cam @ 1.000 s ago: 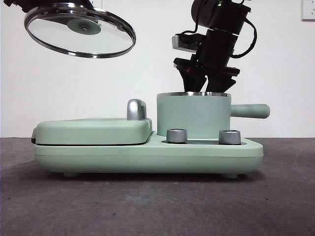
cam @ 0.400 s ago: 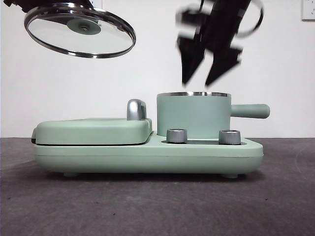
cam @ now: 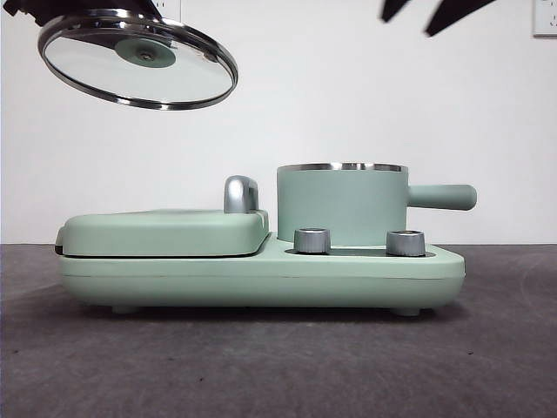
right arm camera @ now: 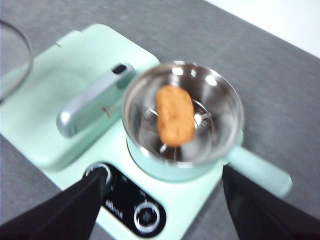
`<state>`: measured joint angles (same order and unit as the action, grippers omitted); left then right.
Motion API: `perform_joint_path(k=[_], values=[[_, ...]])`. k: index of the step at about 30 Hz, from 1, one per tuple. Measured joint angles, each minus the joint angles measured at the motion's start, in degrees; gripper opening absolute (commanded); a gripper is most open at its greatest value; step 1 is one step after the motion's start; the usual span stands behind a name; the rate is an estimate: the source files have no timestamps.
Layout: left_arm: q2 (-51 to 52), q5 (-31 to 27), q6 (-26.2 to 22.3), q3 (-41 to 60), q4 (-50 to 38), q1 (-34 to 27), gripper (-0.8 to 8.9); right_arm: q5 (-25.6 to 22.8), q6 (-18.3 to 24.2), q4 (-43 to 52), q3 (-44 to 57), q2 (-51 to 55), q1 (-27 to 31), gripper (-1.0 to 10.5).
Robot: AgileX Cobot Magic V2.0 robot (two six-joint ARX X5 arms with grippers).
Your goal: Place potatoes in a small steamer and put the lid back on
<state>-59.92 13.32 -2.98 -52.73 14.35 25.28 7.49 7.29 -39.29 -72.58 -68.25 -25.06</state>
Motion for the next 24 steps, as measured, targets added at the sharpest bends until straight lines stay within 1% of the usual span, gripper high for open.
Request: perform_joint_path(k=[7, 10, 12, 18, 21, 24], values=[[0.00, 0.00, 0.00, 0.00, -0.02, 0.00, 0.17, -0.33, -1.55, 4.15, 15.50, 13.79, -0.02, 3.6], [0.00, 0.00, -0.02, 0.00, -0.02, 0.00, 0.16, -2.16, -2.69, 5.11, 20.85, 19.89, -0.02, 3.5], [0.00, 0.00, -0.02, 0.02, -0.02, 0.00, 0.17, -3.61, -3.48, 5.31, 23.54, 23.56, -0.02, 3.1], [0.00, 0.22, -0.04, 0.00, -0.66, 0.00, 0.16, -7.39, -6.32, 5.55, 28.87, 32.87, -0.02, 3.1], [-0.04, 1.53, -0.09, 0.00, -1.51, 0.00, 0.16, -7.56, -7.43, 5.51, 30.38, 36.52, -0.02, 3.1], [-0.66, 4.07, -0.24, 0.02, -4.72, 0.15, 0.15, -7.74, -7.76, 5.53, 30.75, 38.71, -0.02, 3.1]])
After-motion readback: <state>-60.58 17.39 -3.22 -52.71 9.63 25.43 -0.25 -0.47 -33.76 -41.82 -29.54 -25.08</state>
